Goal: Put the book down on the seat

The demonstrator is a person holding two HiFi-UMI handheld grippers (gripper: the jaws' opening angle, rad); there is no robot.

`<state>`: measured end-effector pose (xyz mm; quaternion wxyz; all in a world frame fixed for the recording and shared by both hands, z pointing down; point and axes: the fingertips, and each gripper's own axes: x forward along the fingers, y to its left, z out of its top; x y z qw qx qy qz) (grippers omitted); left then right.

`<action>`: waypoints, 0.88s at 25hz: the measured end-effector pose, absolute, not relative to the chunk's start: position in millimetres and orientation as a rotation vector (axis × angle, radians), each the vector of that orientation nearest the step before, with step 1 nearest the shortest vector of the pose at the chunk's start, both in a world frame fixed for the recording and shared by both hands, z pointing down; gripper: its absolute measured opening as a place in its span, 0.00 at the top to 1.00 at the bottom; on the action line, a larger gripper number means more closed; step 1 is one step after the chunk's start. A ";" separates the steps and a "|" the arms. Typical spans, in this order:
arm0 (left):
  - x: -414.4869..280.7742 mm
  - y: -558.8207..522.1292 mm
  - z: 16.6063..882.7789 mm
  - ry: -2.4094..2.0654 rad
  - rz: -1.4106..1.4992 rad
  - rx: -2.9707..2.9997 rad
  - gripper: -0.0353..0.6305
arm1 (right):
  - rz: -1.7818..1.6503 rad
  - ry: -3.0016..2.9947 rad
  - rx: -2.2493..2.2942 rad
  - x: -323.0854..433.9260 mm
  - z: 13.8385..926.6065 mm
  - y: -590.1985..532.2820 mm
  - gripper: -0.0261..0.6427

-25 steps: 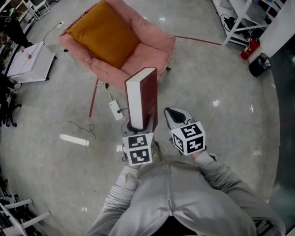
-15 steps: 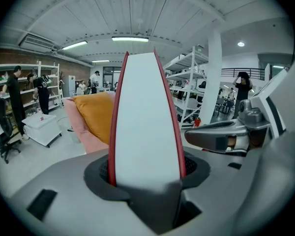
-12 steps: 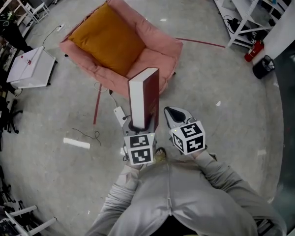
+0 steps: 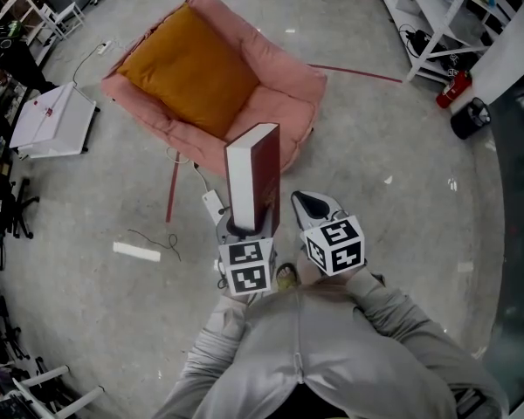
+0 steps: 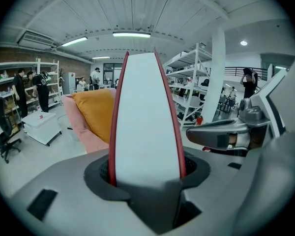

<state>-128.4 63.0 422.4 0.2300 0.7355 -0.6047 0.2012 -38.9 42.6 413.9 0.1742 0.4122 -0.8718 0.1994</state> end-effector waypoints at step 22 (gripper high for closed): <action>-106.3 -76.4 445.9 -1.680 0.546 1.927 0.56 | 0.585 -2.460 1.048 -18.4 433.3 -106.2 0.96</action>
